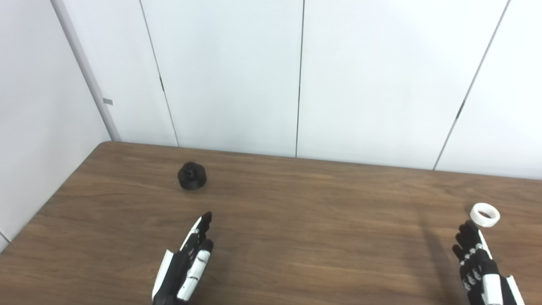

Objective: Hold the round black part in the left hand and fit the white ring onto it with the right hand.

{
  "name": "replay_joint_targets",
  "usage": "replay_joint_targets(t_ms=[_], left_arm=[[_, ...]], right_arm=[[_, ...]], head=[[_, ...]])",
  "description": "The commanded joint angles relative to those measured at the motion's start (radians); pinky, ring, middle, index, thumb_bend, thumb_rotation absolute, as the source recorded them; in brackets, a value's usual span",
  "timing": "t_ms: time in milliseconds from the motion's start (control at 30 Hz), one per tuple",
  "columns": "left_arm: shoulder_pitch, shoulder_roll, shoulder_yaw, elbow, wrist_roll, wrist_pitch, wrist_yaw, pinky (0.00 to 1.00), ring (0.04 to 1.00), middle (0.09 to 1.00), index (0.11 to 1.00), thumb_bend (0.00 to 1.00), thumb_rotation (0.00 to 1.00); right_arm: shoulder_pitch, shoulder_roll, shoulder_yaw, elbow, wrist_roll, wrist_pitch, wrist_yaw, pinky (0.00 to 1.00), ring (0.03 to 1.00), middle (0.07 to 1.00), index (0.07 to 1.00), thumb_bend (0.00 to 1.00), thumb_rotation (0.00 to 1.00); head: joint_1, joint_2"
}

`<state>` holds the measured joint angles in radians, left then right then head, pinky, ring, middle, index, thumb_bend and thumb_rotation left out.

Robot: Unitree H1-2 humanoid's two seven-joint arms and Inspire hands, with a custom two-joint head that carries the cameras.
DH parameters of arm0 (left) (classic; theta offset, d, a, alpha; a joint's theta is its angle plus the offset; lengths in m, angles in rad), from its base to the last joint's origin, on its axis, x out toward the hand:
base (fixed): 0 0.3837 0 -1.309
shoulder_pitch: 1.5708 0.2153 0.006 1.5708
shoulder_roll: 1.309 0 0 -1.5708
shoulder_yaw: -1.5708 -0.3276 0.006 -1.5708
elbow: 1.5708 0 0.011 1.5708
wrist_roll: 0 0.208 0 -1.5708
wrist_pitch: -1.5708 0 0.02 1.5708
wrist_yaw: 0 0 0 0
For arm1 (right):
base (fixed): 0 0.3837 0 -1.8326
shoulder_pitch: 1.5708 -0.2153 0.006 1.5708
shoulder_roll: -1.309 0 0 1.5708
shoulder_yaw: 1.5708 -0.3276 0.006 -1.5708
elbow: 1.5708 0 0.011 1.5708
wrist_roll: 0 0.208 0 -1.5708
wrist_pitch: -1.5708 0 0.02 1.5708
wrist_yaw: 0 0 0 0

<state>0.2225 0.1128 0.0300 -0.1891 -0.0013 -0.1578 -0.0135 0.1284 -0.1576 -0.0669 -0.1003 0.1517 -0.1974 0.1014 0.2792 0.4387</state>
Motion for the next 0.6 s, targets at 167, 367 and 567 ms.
replay_joint_targets(t_ms=[167,367,567], left_arm=[[0.012,-0.047,-0.017,0.068,0.095,-0.014,0.051,0.94,0.960,0.964,0.965,0.53,0.67],[-0.004,-0.043,0.011,-0.011,0.148,0.050,0.092,0.92,0.938,0.940,0.930,0.69,0.35],[-0.076,-0.006,0.050,-0.035,0.234,0.114,0.141,0.90,0.928,0.918,0.894,0.86,0.23]], right_arm=[[0.072,0.015,-0.004,0.173,0.022,-0.018,0.024,1.00,1.000,1.000,1.000,0.42,1.00],[0.071,0.015,0.000,0.178,0.004,-0.027,0.020,1.00,1.000,1.000,1.000,0.44,1.00],[0.077,0.020,0.001,0.173,-0.006,-0.033,0.015,1.00,1.000,1.000,1.000,0.45,1.00]], head=[[-0.006,0.006],[-0.015,0.012],[-0.023,0.016]])
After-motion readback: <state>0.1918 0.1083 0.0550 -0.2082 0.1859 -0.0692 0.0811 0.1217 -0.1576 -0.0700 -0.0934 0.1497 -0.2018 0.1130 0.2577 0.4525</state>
